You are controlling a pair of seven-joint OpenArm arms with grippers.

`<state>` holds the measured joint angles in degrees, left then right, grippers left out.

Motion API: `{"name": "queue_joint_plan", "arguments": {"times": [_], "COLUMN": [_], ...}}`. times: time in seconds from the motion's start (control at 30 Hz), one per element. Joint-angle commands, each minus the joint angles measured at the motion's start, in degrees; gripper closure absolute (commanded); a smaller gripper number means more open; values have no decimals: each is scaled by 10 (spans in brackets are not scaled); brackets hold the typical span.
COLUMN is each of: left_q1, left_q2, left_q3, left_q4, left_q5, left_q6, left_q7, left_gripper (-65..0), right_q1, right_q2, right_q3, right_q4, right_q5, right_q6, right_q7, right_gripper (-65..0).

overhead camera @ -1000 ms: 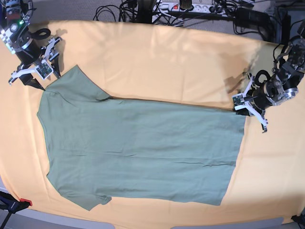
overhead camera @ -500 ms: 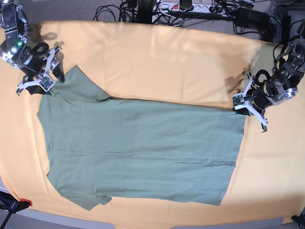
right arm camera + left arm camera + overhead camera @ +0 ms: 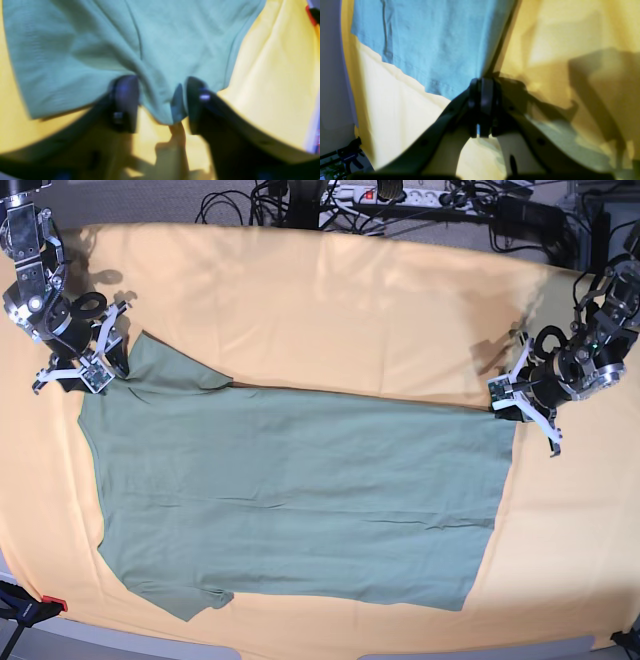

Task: Fold the T-shirt properly
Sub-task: 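Lift the grasped side edge with both grippers, pulling it taut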

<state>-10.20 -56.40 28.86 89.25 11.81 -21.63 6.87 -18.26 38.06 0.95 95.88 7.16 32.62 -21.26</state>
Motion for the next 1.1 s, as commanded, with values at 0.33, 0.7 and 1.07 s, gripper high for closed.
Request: {"name": "queue_joint_plan", "arguments": {"times": [0.33,0.7,1.07], "left_q1": [-21,-20,-20], "left_q2": [-26,-84,-165], "left_q3": [-8,-8,-8], "left_q4": [10,84,158], "left_q5": [-26,-105,-188], "left_q6": [8,-135,-184], "left_q7": [-4,-4,-4], "left_gripper": [0,0,0], "right_q1": [7,-105,-216], "right_q2": [18,93,111], "right_q3": [27,87,169], "right_q4": [30,155,229], "right_q5": [14,50,69], "right_q6": [0,23,12], "right_q7": [8,-45,-126], "right_gripper": [0,0,0]}}
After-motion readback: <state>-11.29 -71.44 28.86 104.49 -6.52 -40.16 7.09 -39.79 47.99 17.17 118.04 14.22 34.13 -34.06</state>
